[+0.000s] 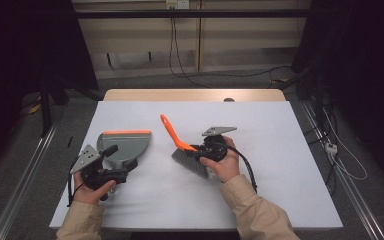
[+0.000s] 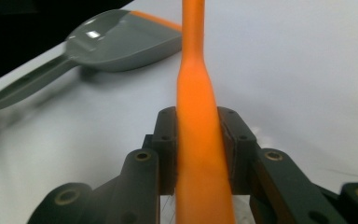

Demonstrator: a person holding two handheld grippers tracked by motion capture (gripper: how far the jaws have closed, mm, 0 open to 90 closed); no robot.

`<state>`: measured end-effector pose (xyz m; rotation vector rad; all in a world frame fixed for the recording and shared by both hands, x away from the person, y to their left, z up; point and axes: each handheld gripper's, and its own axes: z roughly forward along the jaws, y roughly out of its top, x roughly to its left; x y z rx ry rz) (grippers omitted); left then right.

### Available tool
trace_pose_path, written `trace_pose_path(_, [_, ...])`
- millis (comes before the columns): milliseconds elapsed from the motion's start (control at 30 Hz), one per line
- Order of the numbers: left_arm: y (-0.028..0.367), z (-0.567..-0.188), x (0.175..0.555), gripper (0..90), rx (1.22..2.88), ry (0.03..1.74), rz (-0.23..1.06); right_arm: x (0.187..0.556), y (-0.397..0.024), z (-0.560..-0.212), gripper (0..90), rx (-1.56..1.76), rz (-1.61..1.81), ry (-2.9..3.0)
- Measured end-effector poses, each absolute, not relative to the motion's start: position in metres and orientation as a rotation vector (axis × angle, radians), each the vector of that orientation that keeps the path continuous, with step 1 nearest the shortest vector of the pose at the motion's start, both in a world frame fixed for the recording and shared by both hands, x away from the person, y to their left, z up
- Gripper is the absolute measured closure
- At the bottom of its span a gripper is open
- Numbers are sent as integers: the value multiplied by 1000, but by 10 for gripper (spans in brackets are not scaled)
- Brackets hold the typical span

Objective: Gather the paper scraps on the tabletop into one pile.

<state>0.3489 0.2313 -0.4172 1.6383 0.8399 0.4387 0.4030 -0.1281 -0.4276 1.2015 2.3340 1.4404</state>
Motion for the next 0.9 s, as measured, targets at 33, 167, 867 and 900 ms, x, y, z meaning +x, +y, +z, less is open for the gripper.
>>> trace_pose_path(33, [231,-418,349,57,1642,839,440,406,-130,-427,717,1208,1447,2333])
trace_pose_path(167, [231,-418,350,57,1634,844,439,408,-134,-419,717,1230,1486,2306])
trace_pose_path(867, [231,-417,348,57,1636,839,440,412,-165,-374,716,1218,1526,2156])
trace_pose_path(900, [231,-417,348,57,1635,840,439,414,-169,-377,717,1235,1513,2146])
